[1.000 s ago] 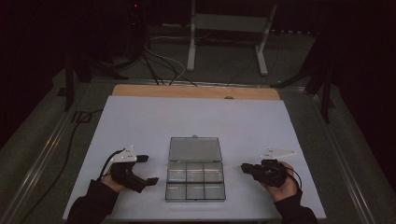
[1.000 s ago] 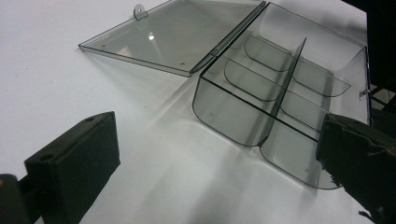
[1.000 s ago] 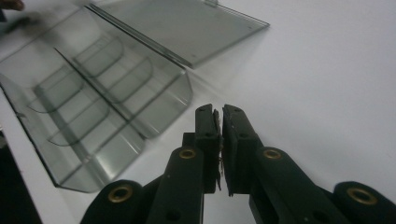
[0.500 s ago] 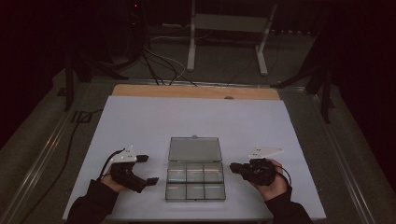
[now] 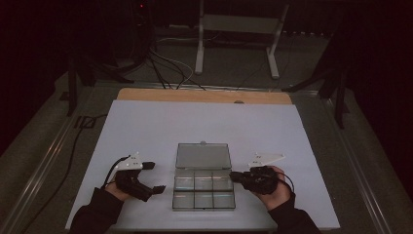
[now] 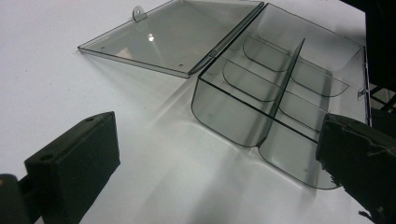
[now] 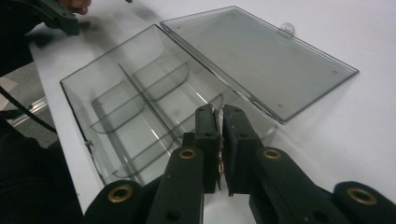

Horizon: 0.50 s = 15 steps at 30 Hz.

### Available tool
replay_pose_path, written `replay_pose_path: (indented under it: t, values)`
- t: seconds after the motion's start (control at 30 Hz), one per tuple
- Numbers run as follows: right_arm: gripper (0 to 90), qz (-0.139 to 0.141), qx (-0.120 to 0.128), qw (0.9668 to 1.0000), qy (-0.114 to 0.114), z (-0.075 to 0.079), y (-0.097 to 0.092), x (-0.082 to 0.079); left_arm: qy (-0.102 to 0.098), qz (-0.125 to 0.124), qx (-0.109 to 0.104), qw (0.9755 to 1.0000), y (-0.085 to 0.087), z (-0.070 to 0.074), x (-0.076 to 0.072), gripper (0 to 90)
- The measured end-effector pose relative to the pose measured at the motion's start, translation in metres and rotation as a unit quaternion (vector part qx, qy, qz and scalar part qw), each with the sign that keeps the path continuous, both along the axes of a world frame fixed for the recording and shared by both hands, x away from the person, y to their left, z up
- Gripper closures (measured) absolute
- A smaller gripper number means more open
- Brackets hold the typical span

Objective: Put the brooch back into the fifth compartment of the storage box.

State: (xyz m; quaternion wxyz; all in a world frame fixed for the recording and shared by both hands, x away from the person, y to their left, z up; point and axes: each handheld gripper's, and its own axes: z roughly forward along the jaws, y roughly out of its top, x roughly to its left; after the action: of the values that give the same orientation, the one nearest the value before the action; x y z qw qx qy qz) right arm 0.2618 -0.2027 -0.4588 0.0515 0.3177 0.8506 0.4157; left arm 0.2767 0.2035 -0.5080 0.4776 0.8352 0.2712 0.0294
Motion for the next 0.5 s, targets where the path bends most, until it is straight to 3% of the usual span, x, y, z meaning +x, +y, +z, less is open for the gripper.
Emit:
replay_pose_path:
  t: [0.5]
  values:
    - [84.9,0.033,0.006,0.9994,0.001,0.002,0.022,-0.003,-0.001,0.0,-0.001,1.0,0.0,0.001,0.0,1.5]
